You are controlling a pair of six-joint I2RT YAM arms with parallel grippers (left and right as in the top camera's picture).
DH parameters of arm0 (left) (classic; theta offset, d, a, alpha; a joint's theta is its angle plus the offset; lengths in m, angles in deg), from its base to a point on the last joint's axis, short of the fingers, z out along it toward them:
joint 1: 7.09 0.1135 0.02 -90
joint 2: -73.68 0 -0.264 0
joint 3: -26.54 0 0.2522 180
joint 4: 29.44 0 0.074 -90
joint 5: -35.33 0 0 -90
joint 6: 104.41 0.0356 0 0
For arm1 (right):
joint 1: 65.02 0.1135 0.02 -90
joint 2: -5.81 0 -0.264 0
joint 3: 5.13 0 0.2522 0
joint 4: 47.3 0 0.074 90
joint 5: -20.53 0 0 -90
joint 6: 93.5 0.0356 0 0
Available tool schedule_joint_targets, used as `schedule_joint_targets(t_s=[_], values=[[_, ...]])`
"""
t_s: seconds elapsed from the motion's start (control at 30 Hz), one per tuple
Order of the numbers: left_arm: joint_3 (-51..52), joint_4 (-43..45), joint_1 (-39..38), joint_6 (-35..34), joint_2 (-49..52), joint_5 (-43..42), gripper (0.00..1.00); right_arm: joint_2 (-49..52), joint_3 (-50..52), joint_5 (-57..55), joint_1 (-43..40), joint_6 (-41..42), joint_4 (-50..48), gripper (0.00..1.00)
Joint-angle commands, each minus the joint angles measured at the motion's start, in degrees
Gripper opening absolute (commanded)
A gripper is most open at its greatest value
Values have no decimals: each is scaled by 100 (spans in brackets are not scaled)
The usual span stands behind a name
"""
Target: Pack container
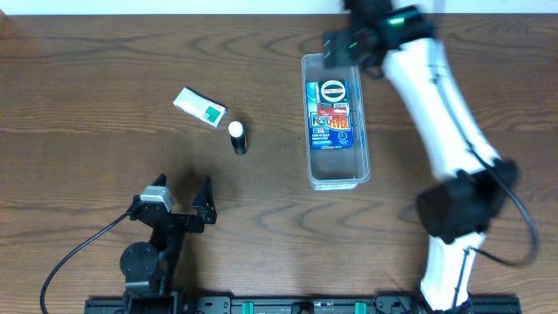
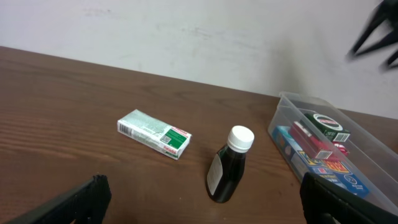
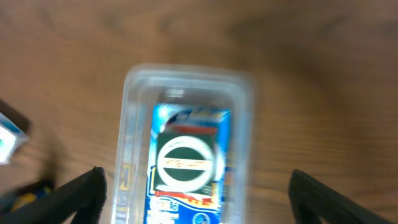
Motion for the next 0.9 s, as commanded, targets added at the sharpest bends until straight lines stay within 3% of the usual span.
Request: schedule_joint_targets(t_s=[0.0, 0.17, 0.47, 0.87], values=[[92, -208, 26, -24, 11, -81, 98, -584, -151, -72, -699, -4, 186, 99], [92, -208, 26, -24, 11, -81, 98, -761, -149, -9, -1912, 278, 787, 99], [92, -208, 24, -24, 11, -81, 98, -704, -24, 37, -3274, 271, 1298, 99], [92, -208, 26, -24, 11, -81, 98, -695, 79, -273, -3801, 293, 1248, 99]])
